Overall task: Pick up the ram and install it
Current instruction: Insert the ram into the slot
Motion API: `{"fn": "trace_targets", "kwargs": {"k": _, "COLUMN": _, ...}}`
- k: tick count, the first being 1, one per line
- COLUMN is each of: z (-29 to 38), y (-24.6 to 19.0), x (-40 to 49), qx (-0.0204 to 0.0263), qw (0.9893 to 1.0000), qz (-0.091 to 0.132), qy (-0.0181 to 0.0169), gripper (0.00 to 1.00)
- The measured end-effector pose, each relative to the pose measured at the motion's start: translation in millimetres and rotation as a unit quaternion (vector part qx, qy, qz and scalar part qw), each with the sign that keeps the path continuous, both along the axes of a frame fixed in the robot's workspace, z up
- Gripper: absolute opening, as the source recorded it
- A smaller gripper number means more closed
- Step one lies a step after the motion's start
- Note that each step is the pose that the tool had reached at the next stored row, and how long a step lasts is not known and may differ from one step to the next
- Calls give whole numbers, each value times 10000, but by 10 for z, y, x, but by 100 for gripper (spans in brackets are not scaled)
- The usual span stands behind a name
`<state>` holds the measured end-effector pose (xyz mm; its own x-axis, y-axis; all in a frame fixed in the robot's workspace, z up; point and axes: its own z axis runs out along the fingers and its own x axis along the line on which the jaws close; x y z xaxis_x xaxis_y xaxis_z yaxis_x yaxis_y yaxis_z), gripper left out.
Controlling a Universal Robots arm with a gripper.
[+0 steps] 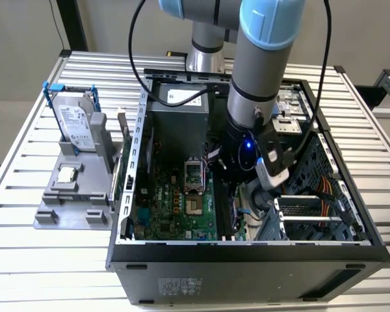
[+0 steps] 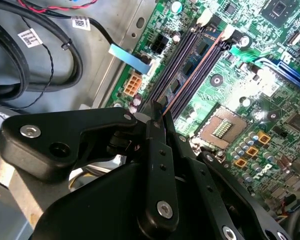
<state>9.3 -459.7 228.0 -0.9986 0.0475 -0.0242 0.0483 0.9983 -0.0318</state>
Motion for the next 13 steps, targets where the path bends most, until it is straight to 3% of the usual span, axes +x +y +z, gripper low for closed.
{"fn": "trace_targets", "kwargs": {"k": 7, "z": -66, "y": 22, "x": -1, "qx": 0, "qw": 10000, "qz": 0, "qy": 0, "gripper": 0}}
{"fn": "trace_targets", "kwargs": {"k": 13, "z": -73, "y": 31, "x": 0, "qx": -1, "qw": 10000, "qz": -7, "qy": 1, "gripper": 0}}
